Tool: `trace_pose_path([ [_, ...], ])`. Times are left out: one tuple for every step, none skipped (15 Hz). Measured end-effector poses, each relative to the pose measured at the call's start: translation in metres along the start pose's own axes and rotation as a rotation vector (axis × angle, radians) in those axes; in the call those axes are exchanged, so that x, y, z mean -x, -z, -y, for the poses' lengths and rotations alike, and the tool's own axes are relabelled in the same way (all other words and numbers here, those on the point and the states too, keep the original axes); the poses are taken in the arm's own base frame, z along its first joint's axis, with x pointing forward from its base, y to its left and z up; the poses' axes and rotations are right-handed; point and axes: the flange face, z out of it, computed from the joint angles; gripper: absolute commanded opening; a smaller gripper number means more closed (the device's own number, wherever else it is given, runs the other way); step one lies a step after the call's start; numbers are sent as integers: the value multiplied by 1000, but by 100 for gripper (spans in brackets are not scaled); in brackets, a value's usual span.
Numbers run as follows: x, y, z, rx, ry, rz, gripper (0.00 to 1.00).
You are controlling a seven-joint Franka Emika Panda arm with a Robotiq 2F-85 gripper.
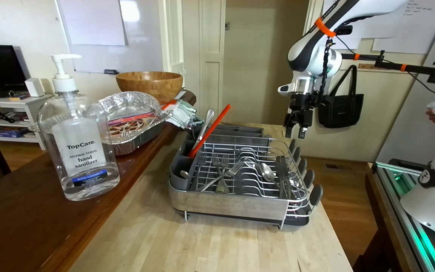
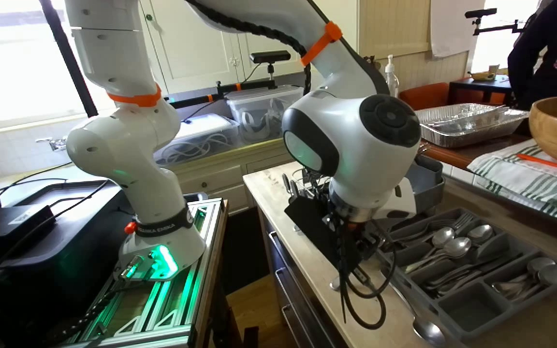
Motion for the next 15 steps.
trace_pose_path([
  [1, -5, -1, -9, 5, -5, 100],
  [1, -9, -3, -17, 12, -3, 100],
  [1, -14, -5, -23, 22, 2, 100],
  [1, -17, -8, -23, 30, 8, 100],
  [0, -19, -12, -16, 37, 12, 100],
  [-1, -19, -17, -6, 42, 14, 100],
  [-1, -18, -23, 9, 43, 15, 100],
  [-2, -15, -29, 29, 42, 14, 100],
  [-4, -11, -36, 62, 41, 12, 100],
  [-5, -9, -40, 90, 36, 11, 100],
  [-7, -8, -42, 106, 33, 11, 100],
  [-8, -8, -43, 112, 32, 12, 100],
  [-9, -9, -43, 112, 33, 12, 100],
  [-10, -9, -42, 111, 36, 11, 100],
  [-11, -8, -42, 113, 42, 10, 100],
])
